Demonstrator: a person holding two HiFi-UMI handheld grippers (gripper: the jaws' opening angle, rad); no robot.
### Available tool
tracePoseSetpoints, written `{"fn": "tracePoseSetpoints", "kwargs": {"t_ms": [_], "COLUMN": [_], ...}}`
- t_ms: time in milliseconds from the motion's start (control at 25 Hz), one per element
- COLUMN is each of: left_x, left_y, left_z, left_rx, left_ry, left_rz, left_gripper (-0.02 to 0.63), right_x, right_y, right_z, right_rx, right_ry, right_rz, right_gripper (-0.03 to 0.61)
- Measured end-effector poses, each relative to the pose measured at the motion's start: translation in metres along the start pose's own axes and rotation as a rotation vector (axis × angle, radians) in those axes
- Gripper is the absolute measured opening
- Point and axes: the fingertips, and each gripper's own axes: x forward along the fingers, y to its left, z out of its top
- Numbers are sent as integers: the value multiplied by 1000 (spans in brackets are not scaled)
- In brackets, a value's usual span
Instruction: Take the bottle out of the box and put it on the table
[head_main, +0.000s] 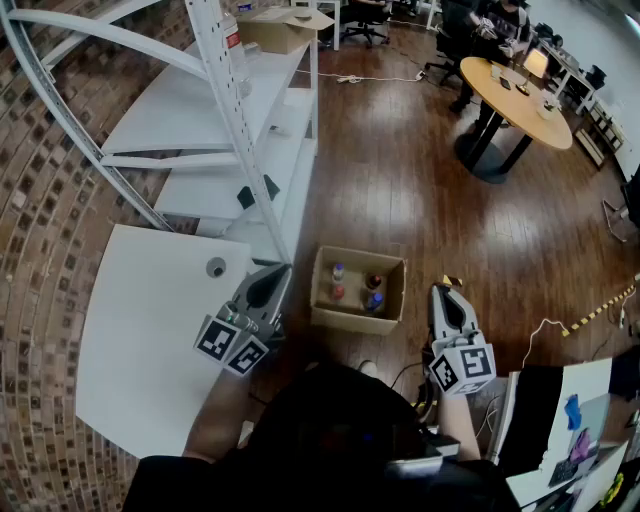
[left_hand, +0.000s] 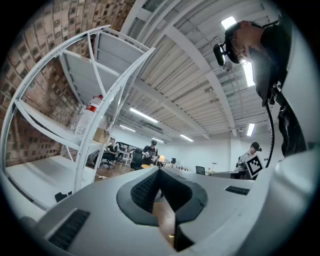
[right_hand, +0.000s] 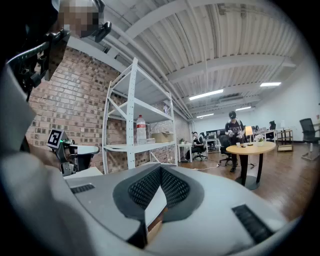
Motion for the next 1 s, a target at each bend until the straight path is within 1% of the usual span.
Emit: {"fn": "tracePoseSetpoints", "kwargs": {"t_ms": [240, 400, 600, 720, 840, 1000], "left_x": [-18, -21, -11, 7, 29, 58], "left_y": [16, 28, 34, 33, 25, 14], "left_z": [5, -2, -13, -16, -21, -34], "left_rx": [-17, -22, -43, -24, -23, -5], "left_ry": [2, 12, 30, 38, 36, 68], "left_rz": [-14, 33, 76, 101, 119, 132], "left_gripper": [5, 5, 5, 5, 5, 5], "right_x": [15, 24, 35, 44, 51, 59], "right_y": [45, 54, 29, 11, -7, -37], "right_z": [-3, -1, 2, 2, -7, -17], "right_rx": [-3, -16, -20, -9, 10, 14], "right_ry": [26, 39, 55, 51, 74, 99], "right_rz": [39, 78, 86, 95, 122, 144], "right_gripper": [2, 2, 2, 2, 2, 2]}}
